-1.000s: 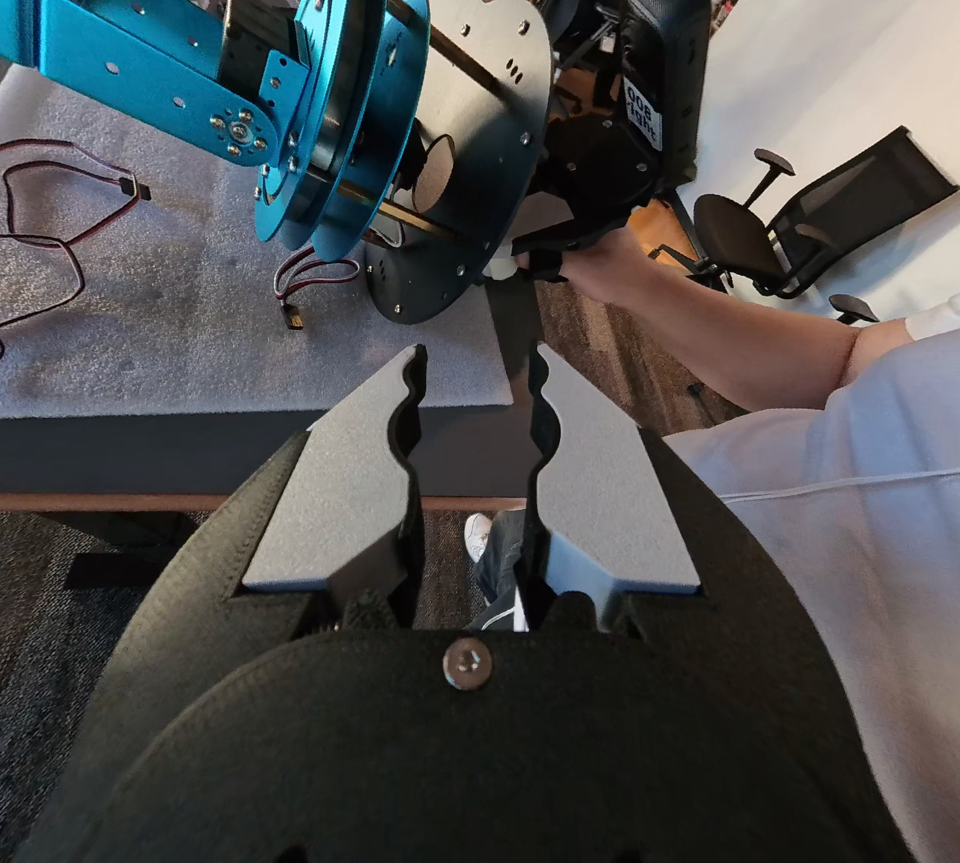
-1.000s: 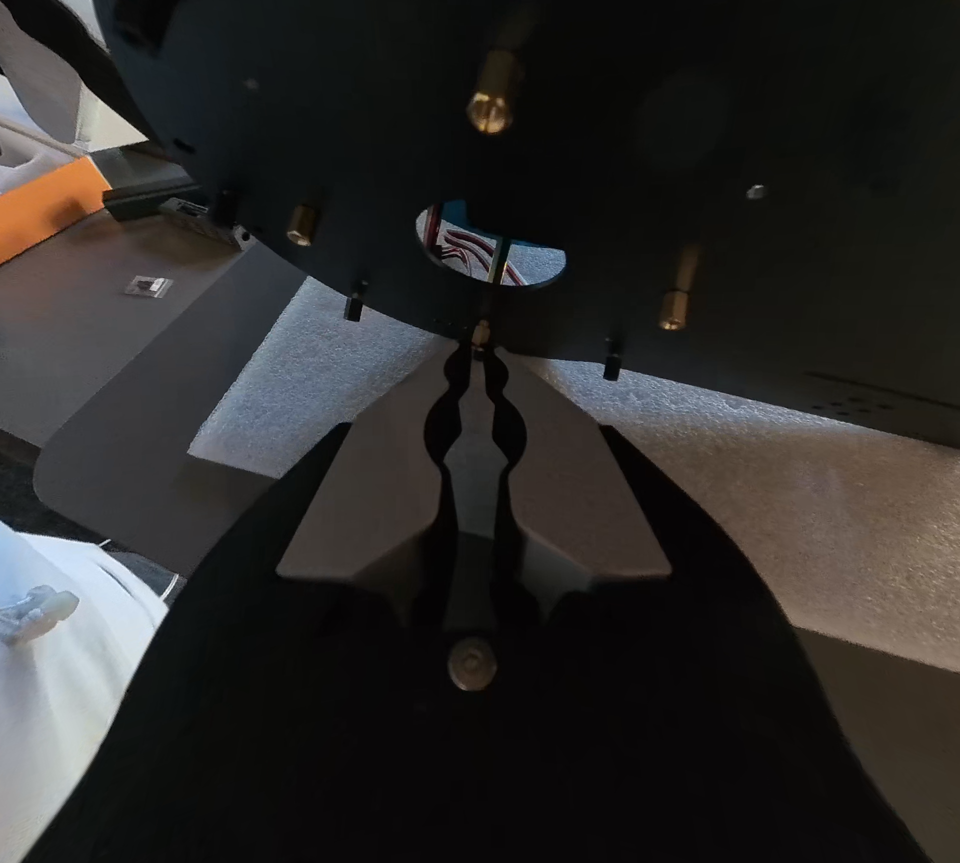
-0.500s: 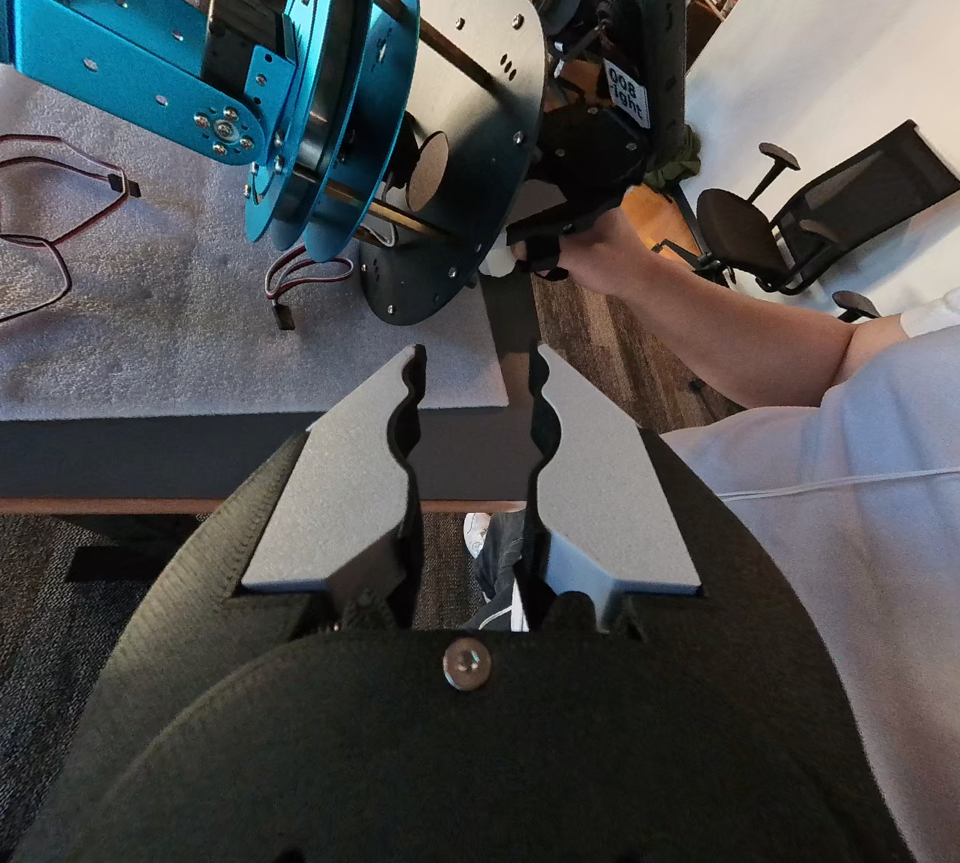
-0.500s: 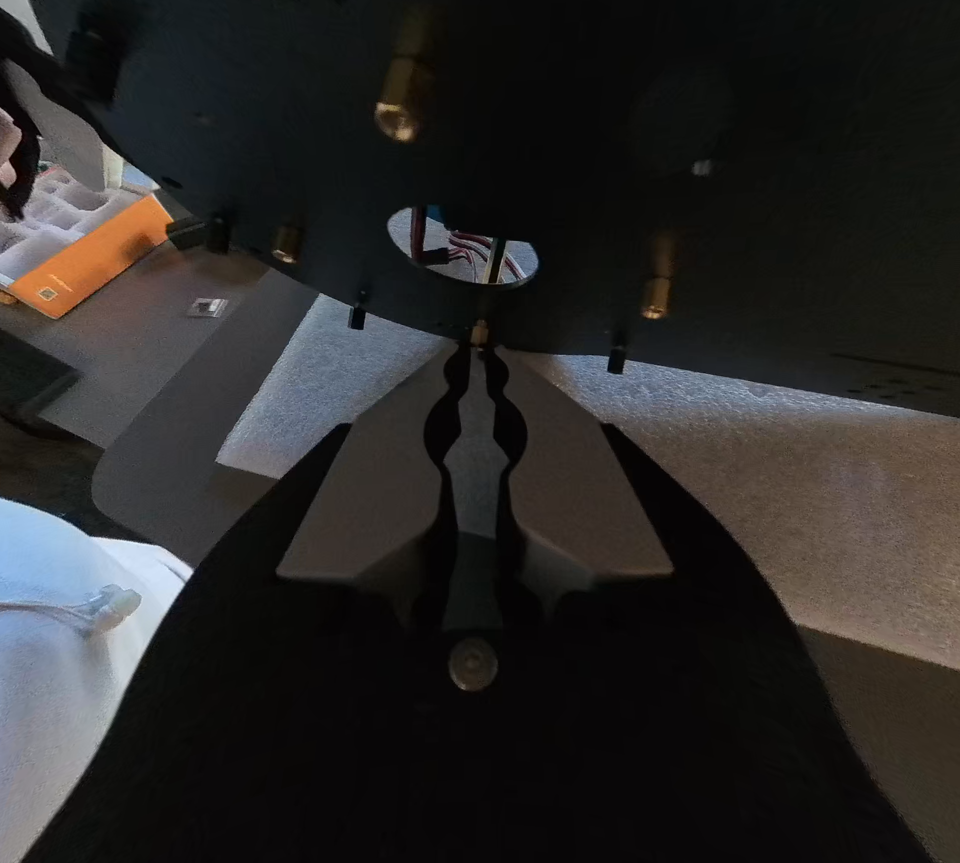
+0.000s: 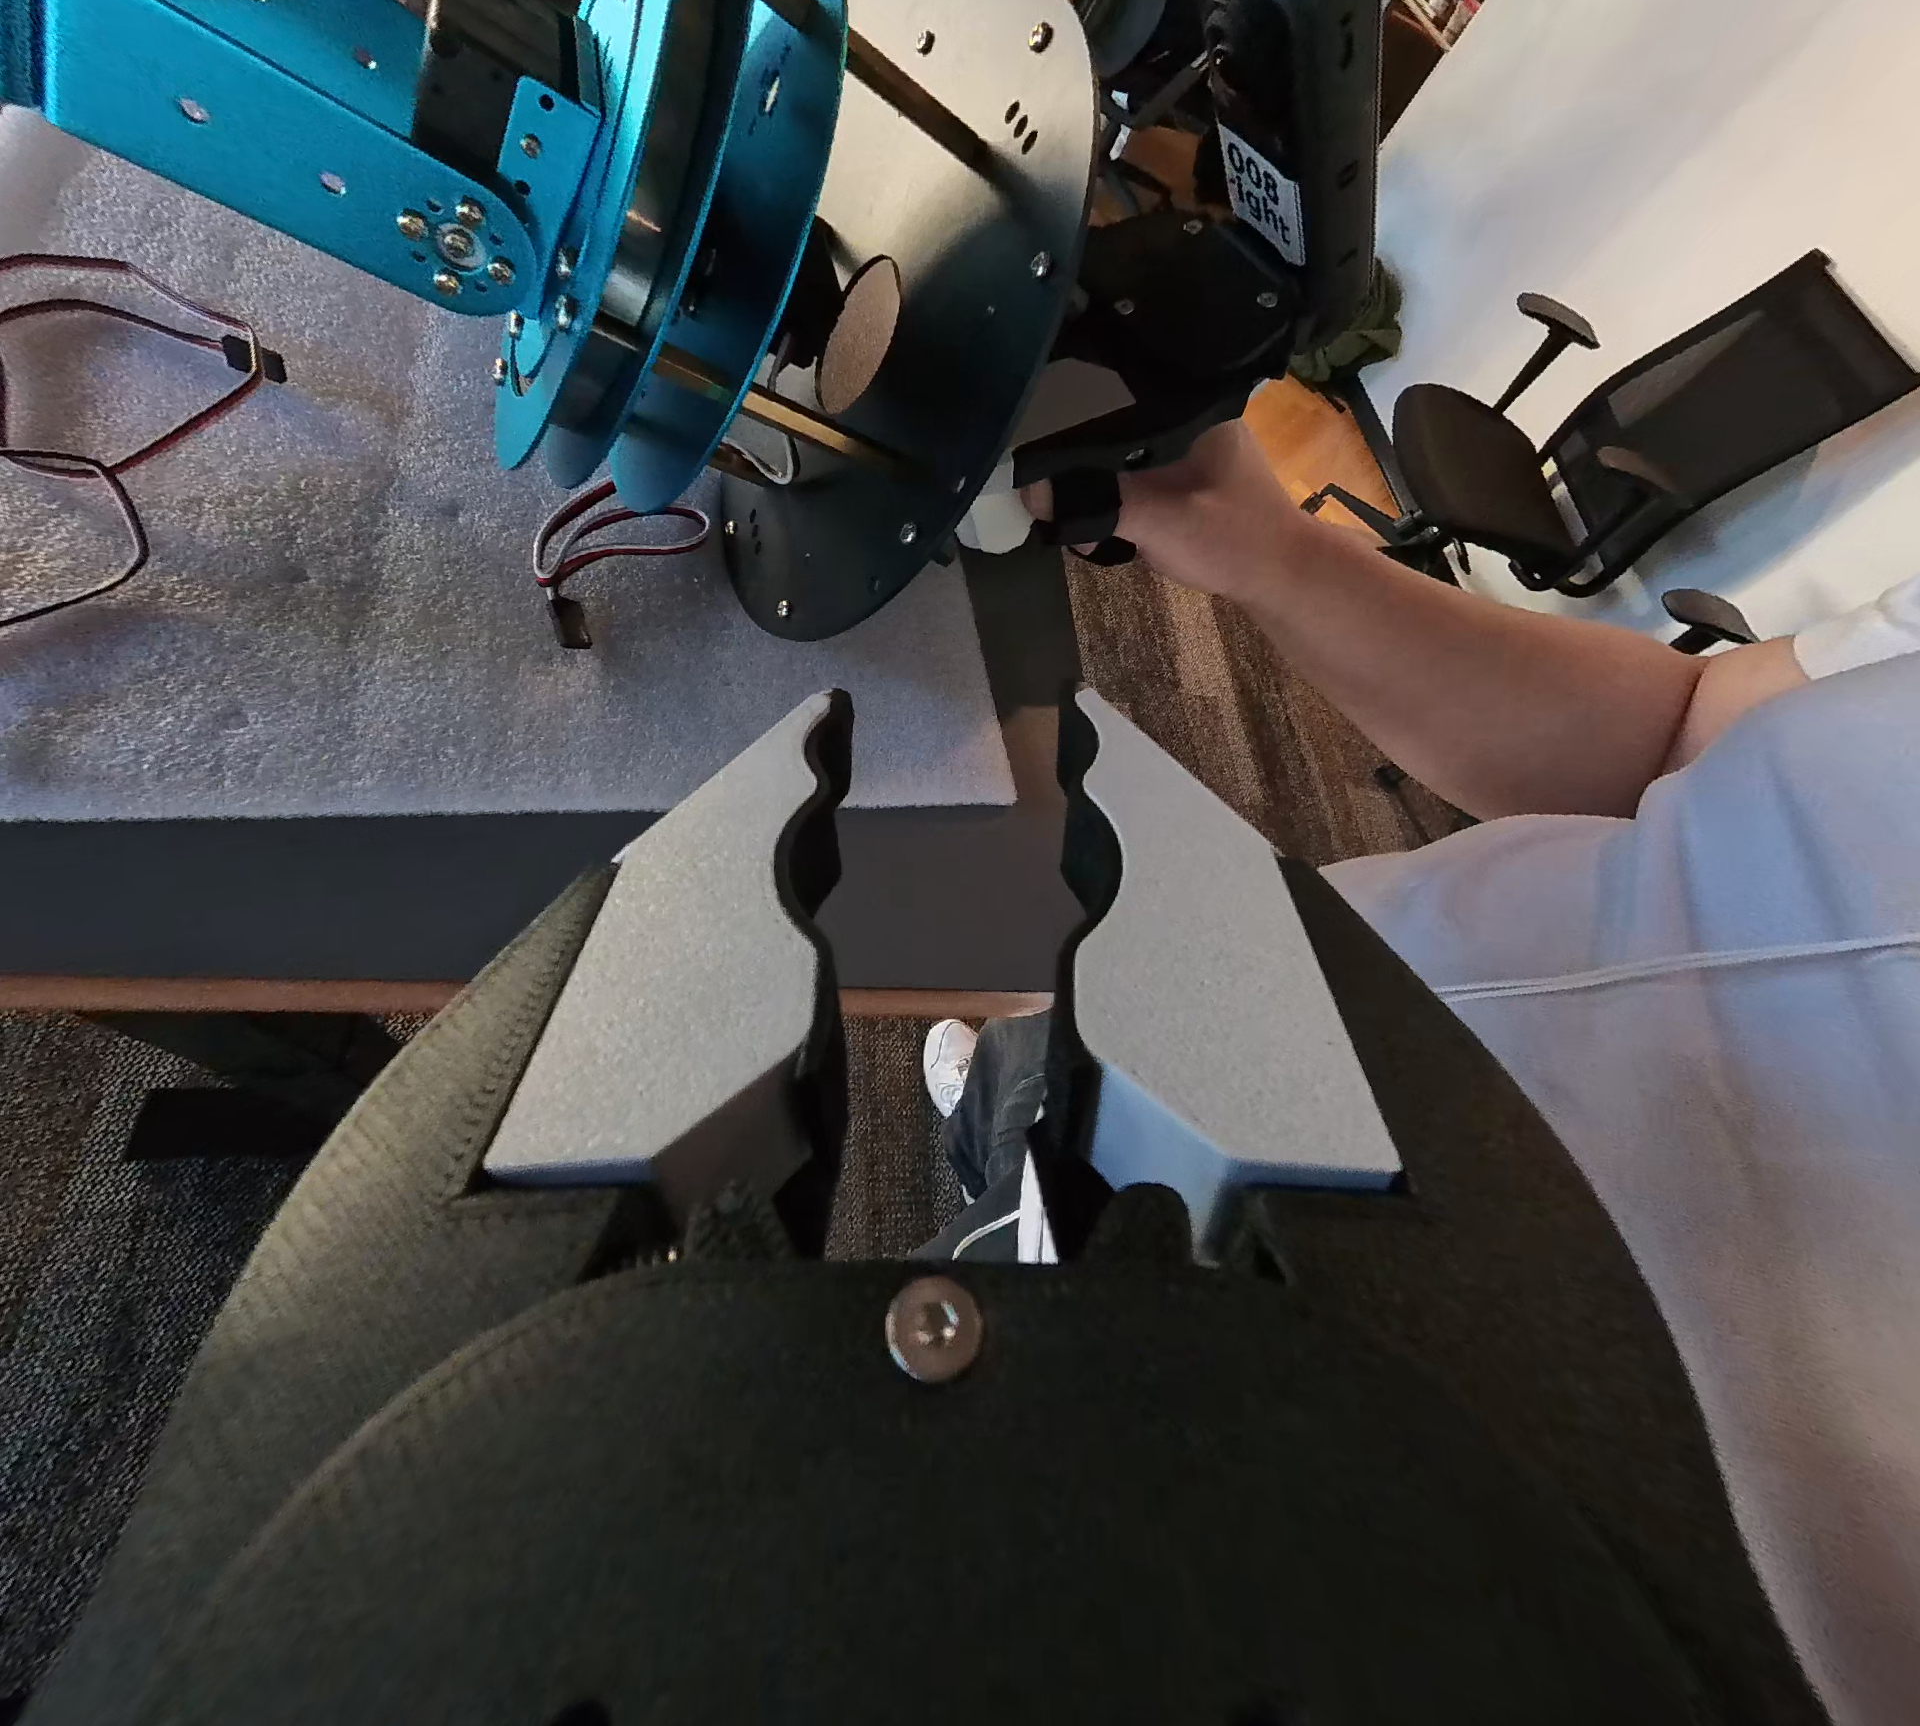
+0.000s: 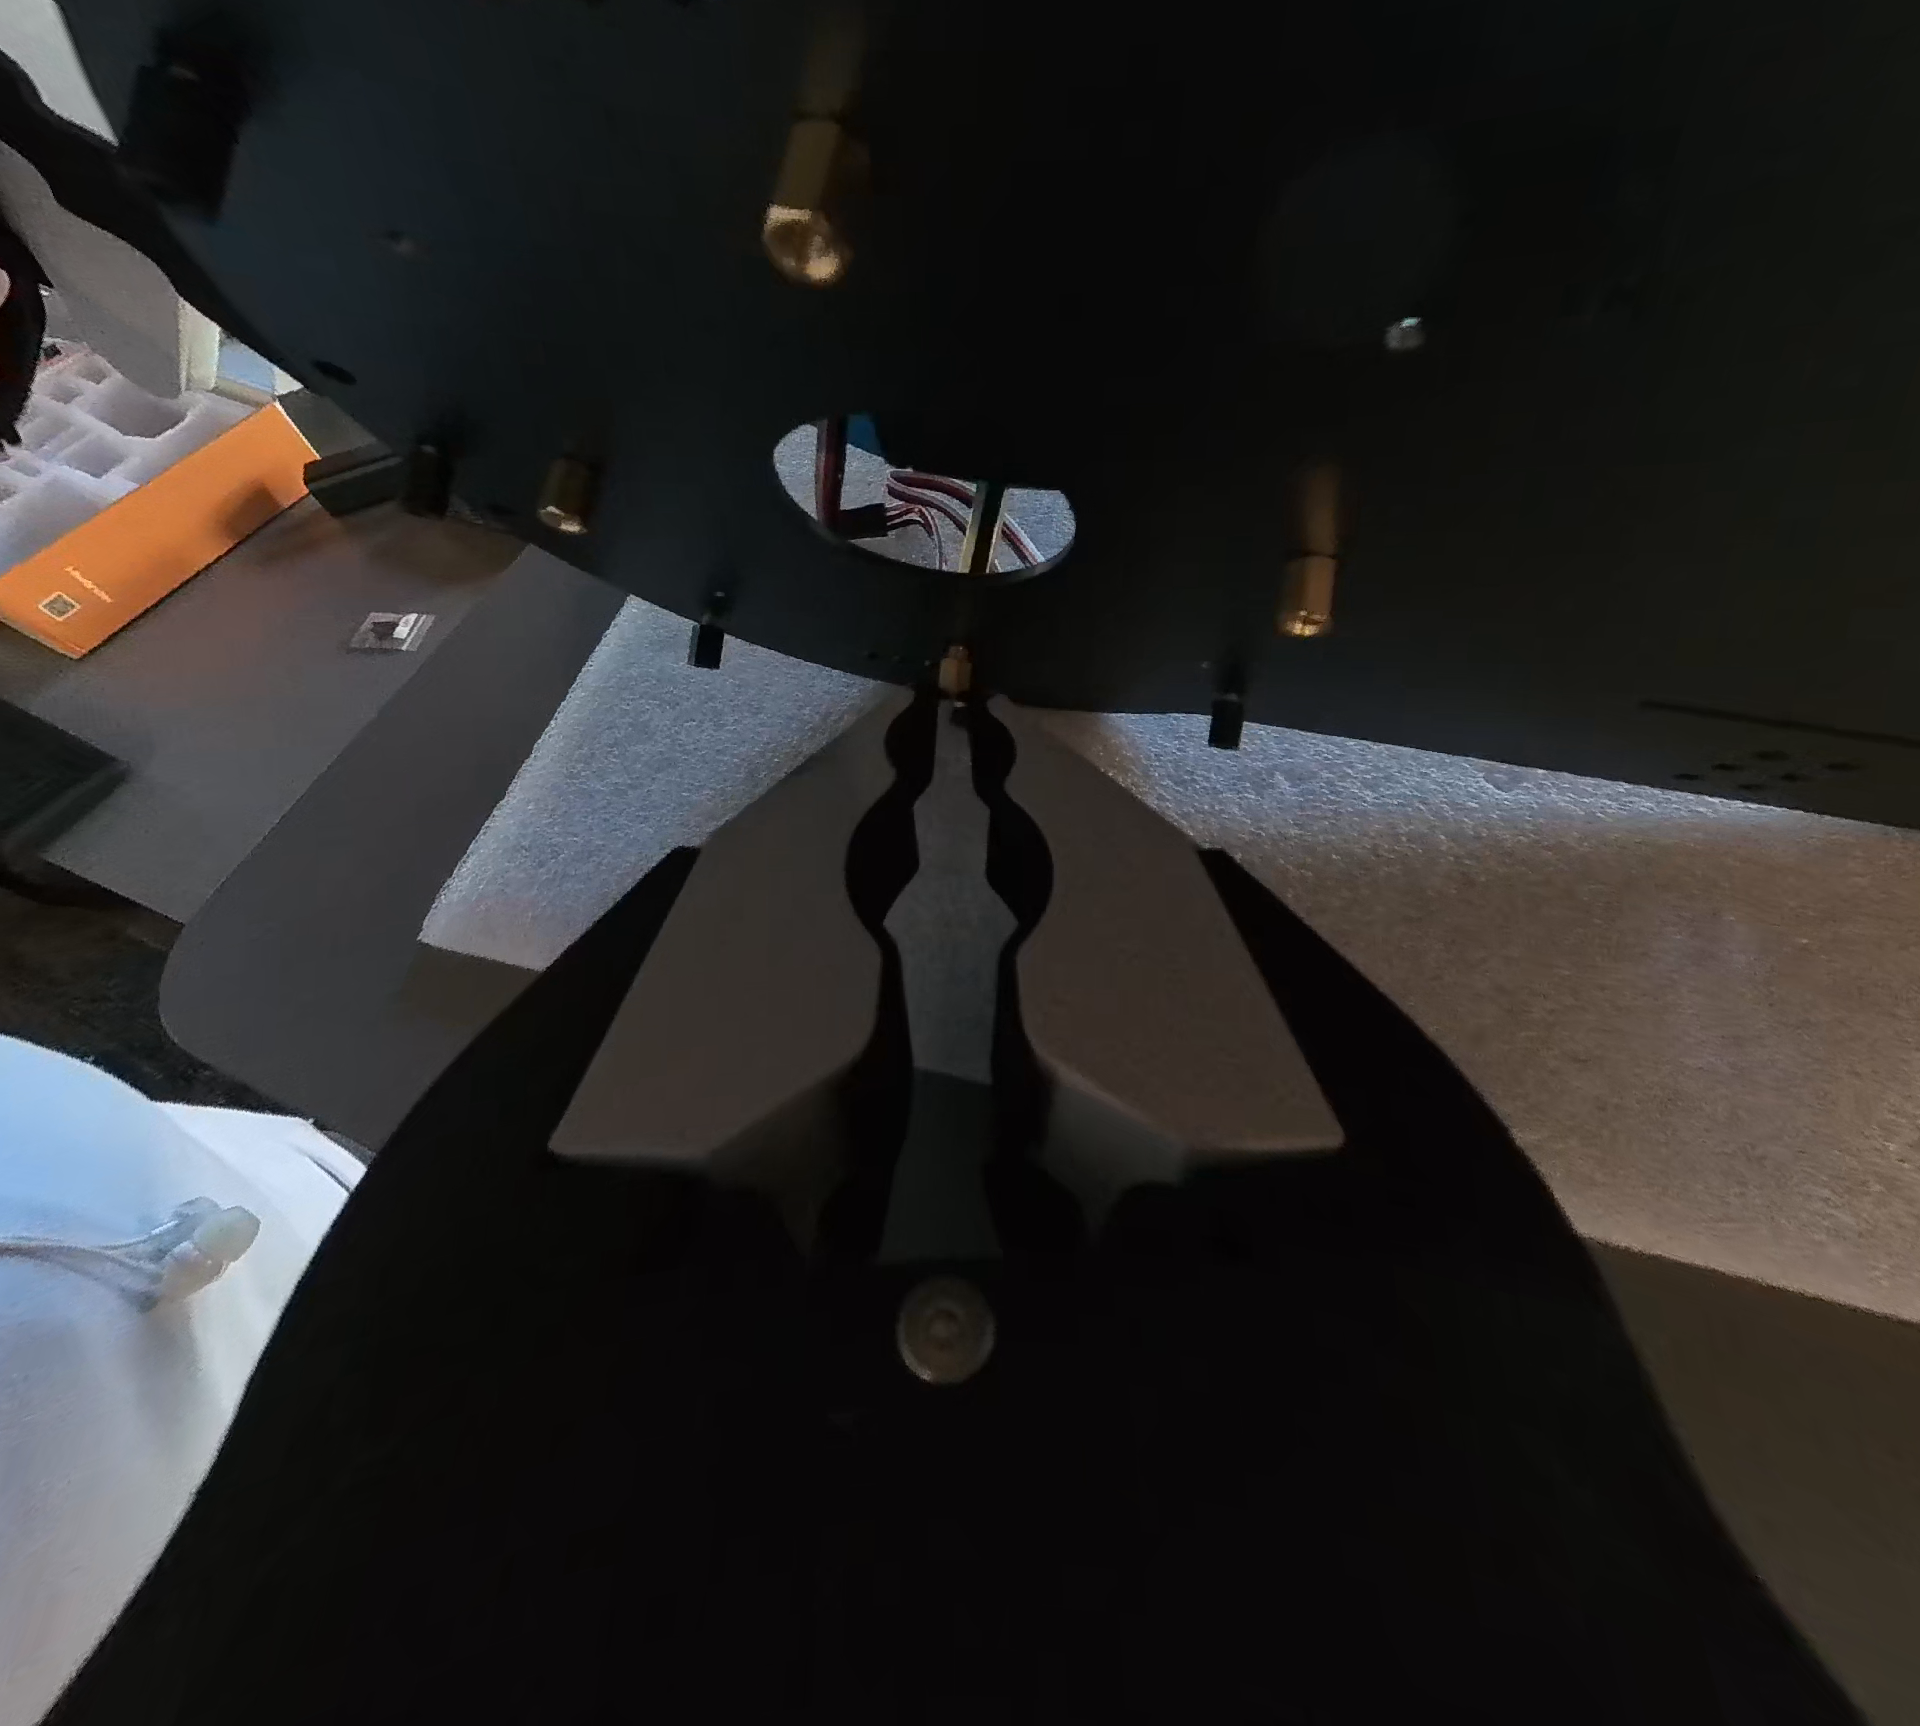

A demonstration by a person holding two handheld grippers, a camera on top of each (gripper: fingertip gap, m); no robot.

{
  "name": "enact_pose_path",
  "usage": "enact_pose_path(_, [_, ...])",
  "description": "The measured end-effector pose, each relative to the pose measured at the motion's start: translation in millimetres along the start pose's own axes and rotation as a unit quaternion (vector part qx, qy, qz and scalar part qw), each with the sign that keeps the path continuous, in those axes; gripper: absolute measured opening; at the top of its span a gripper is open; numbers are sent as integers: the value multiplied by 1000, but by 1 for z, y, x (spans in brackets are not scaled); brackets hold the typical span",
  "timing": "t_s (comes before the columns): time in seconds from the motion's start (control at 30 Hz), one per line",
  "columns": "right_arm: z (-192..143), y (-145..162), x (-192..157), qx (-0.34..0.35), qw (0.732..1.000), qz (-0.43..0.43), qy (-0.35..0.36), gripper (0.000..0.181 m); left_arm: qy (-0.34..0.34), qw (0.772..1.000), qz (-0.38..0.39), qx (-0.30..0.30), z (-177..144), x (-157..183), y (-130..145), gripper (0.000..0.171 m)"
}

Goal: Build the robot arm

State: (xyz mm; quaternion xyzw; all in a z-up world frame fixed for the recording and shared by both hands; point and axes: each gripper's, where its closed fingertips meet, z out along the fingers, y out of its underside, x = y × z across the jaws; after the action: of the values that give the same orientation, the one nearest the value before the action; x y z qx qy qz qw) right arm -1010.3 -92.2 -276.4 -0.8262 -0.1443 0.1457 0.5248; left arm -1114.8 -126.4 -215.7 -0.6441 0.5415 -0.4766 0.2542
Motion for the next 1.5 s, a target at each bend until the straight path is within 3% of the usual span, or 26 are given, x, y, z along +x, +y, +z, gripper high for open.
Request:
enact_pose_path(0.9, [0, 0, 2, 8, 998, -47, 48, 4, 2, 1000, -5, -4, 3, 2, 5, 38])
enact_pose_path(1.5, [0, 0, 0, -6, 1000, 22, 2, 4, 6, 1000, -11, -2, 3, 0, 7, 37])
